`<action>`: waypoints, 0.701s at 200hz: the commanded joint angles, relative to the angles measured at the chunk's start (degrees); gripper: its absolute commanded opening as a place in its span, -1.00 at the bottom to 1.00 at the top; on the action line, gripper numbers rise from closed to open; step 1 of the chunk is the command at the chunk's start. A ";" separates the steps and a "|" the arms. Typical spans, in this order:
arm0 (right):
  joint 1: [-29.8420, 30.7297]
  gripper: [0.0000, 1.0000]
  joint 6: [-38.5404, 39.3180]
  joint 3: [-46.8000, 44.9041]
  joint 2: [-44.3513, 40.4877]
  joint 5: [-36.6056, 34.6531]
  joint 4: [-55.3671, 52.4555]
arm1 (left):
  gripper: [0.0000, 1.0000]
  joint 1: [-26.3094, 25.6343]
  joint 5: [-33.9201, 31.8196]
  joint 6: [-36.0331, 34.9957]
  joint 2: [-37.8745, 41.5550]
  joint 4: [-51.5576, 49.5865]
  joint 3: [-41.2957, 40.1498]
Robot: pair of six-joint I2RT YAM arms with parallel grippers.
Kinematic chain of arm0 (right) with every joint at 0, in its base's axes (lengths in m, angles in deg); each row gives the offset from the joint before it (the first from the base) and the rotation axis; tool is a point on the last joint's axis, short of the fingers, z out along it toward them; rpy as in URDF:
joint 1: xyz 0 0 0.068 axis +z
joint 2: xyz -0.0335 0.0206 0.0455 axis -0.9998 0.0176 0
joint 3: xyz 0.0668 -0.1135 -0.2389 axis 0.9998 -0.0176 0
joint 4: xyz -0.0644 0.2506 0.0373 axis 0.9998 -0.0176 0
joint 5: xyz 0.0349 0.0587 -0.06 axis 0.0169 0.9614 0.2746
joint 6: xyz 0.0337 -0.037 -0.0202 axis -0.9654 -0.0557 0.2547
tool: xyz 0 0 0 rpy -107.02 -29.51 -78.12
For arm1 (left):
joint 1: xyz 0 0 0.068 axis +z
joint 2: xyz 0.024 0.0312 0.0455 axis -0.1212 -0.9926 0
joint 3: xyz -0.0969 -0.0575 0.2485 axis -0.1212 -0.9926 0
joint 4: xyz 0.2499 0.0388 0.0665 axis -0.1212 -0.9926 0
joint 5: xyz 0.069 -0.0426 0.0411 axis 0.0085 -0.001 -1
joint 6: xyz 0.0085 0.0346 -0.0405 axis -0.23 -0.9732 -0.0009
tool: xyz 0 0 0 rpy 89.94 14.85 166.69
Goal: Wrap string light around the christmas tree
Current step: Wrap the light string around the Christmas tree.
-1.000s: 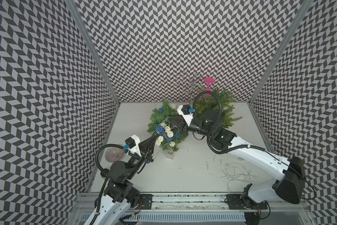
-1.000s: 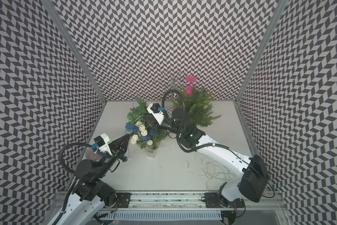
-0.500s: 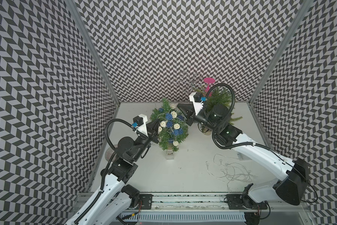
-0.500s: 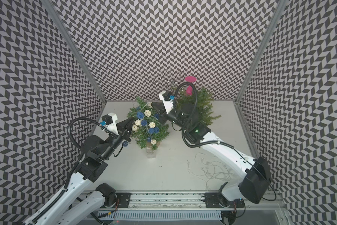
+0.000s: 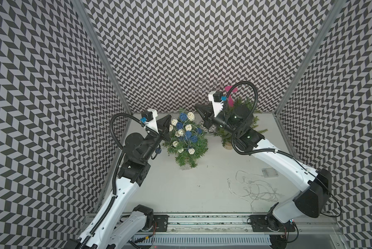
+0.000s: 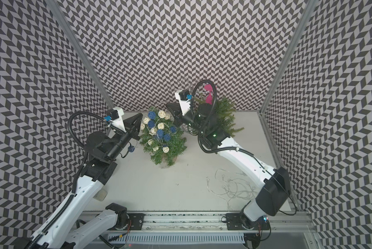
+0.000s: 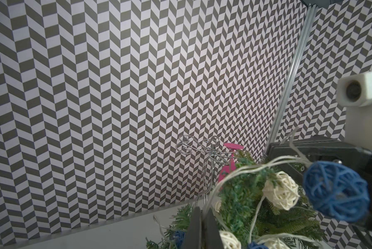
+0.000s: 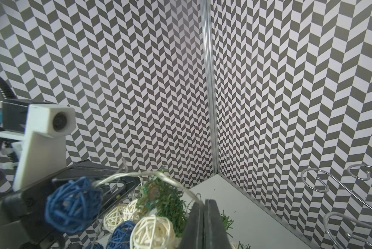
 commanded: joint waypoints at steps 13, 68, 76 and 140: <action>-1.90 -0.88 -2.16 5.34 5.19 3.91 -0.52 | -1.00 4.40 13.14 4.13 -4.96 4.91 2.37; -2.41 -0.44 -3.56 7.66 6.88 7.86 1.43 | -1.00 4.91 16.65 5.94 -2.91 8.09 1.14; -2.46 -0.44 -3.27 8.11 7.20 6.87 0.71 | -1.00 4.93 15.89 6.11 -2.96 7.10 1.63; -3.03 -0.52 -3.33 13.53 13.12 8.82 -4.20 | -1.00 7.95 19.55 10.24 -10.68 6.81 1.91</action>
